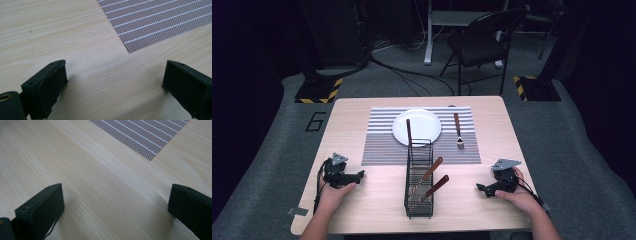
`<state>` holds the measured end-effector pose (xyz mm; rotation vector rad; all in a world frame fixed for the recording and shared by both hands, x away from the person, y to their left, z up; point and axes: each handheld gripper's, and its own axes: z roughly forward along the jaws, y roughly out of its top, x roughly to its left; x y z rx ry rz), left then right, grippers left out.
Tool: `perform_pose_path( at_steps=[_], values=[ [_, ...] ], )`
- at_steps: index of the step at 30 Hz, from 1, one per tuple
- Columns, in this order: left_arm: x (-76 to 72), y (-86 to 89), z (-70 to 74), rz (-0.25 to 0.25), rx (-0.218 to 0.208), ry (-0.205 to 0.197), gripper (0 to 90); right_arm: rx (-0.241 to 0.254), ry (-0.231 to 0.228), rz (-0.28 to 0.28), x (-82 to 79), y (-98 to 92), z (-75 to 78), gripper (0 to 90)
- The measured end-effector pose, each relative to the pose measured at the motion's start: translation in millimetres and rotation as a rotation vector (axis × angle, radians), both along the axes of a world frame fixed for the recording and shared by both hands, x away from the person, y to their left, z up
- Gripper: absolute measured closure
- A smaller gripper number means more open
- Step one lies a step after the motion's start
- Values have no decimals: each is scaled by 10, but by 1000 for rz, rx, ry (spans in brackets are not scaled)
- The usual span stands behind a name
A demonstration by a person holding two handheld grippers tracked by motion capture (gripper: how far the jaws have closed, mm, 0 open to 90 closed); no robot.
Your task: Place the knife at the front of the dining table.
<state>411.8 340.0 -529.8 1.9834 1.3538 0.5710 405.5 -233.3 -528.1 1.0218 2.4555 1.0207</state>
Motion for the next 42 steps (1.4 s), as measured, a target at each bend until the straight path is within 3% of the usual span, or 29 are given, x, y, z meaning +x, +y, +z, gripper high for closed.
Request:
perform_pose_path(
  at_steps=[20,28,30,35,42],
  values=[
    [-8,-11,-4,29,-9,-16,77,-2,-2,0,3,1,0,0],
    [-27,-25,34,42,-7,-2,163,-2,-2,1,3,0,1,0],
    [-35,-19,52,42,-9,6,221,-2,-2,1,3,0,1,0],
    [-65,4,117,39,-71,41,340,-2,-2,0,3,0,1,0],
    [-119,-77,262,11,-64,28,397,-2,-1,0,3,0,1,0]
  ],
)
